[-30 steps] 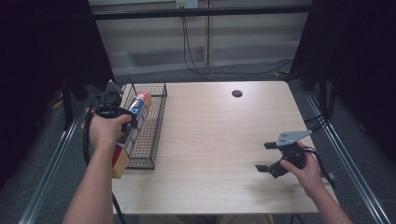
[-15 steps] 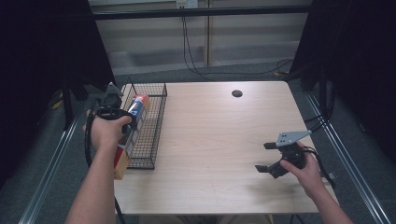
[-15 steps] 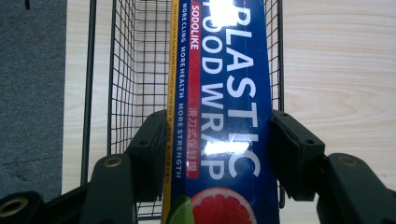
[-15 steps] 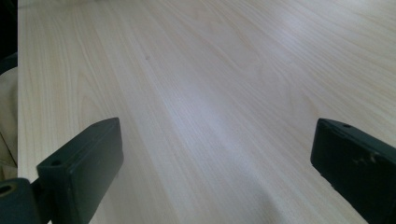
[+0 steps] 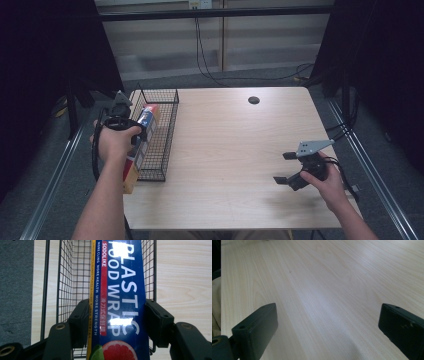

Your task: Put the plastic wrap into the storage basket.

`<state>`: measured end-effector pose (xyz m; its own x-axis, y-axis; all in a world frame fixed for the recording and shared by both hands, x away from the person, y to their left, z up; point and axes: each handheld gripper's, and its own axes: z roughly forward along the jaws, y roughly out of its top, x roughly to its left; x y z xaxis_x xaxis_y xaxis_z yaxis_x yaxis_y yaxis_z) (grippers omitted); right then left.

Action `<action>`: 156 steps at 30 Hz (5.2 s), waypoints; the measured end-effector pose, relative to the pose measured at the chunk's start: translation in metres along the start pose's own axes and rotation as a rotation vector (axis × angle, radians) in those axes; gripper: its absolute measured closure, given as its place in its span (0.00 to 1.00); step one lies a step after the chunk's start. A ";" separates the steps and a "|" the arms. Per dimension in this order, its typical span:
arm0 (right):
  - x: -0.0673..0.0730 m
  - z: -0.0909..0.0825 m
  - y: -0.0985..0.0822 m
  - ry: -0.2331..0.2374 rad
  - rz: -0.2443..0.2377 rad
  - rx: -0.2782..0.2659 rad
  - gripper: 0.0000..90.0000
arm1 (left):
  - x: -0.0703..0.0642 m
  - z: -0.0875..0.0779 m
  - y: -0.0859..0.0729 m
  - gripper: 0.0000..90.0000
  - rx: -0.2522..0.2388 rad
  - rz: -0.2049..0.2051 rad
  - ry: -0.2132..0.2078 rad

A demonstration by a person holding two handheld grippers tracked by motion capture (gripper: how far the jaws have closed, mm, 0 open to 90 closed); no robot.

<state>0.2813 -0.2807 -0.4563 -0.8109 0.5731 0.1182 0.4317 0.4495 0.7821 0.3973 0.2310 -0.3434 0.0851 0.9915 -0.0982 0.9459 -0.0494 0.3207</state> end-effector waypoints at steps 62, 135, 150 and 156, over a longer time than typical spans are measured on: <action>0.000 0.001 0.000 0.001 -0.013 0.014 0.03 | 0.001 0.034 0.004 0.47 0.056 -0.040 0.039; 0.002 -0.001 -0.001 -0.009 -0.013 0.020 0.03 | -0.005 0.000 0.004 0.28 -0.032 -0.023 -0.081; 0.003 -0.001 -0.002 -0.002 -0.015 0.022 0.03 | -0.034 -0.015 0.006 0.20 -0.090 0.079 -0.169; 0.003 -0.001 -0.002 -0.001 -0.017 0.022 0.03 | -0.047 -0.012 0.002 0.18 -0.102 0.118 -0.210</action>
<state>0.2774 -0.2803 -0.4567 -0.8180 0.5656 0.1046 0.4263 0.4739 0.7705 0.3913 0.1859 -0.3266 0.2663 0.9324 -0.2444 0.8901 -0.1406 0.4336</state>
